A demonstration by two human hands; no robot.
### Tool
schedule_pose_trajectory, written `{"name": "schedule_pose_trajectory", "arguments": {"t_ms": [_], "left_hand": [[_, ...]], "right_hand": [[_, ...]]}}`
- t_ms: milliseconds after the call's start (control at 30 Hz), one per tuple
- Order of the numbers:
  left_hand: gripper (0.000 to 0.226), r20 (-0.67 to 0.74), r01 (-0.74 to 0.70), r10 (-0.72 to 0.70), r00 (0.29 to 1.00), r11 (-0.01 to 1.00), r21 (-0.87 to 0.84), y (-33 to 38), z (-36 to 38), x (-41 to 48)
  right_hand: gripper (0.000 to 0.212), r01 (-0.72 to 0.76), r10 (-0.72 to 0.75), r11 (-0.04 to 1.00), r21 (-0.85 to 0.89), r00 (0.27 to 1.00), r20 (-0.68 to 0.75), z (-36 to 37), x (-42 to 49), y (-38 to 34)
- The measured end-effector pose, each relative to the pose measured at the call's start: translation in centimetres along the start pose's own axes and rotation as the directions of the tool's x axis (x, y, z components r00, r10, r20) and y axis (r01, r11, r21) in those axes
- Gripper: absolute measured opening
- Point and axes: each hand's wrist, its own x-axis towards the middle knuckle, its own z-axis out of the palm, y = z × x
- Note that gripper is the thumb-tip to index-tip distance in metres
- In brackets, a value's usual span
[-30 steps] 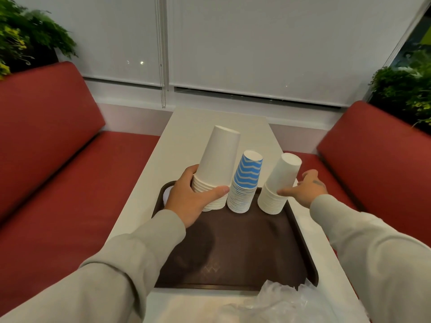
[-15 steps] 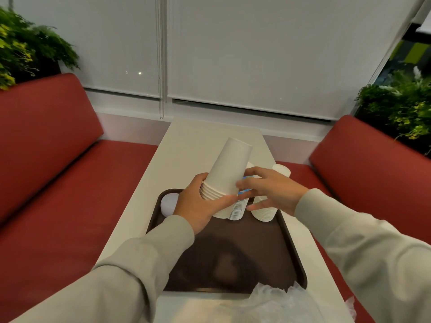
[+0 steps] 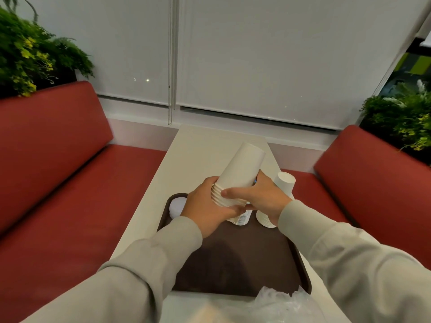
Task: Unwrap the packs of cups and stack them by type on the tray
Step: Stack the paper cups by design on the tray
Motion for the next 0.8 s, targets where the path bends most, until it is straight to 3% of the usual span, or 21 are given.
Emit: {"name": "schedule_pose_trajectory", "arguments": {"t_ms": [133,267,500,600,700,800], "left_hand": [[0.073,-0.002,0.024,-0.024,1.0,1.0,-0.012,-0.1,-0.4,0.2],[0.056,0.022,0.042,-0.042,0.999,0.999,0.004,-0.7,-0.3,0.0],[0.062,0.037,0.055,-0.056,0.998,0.998,0.032,-1.5,0.2,0.2],[0.065,0.026,0.056,-0.058,0.998,0.997,0.055,-1.9,0.1,0.3],[0.068,0.0,0.065,-0.065,0.998,0.995,0.069,-2.5,0.0,0.4],[0.068,-0.034,0.073,-0.073,0.997,0.997,0.011,-2.8,0.0,0.6]], "right_hand": [[0.094,0.012,-0.012,1.0,0.017,1.0,-0.011,-0.4,0.0,-0.5],[0.085,-0.008,0.008,0.999,0.031,1.0,-0.002,-1.5,0.3,-0.8],[0.088,-0.007,0.007,1.0,0.003,1.0,-0.021,-2.7,0.9,-0.4],[0.092,0.016,-0.013,0.999,0.039,0.997,-0.079,-3.8,1.5,-0.8],[0.075,0.041,-0.03,0.996,0.077,0.99,-0.137,-5.6,2.2,-1.7],[0.085,0.069,-0.056,0.997,0.046,0.967,-0.248,-8.2,3.3,-2.1]]}}
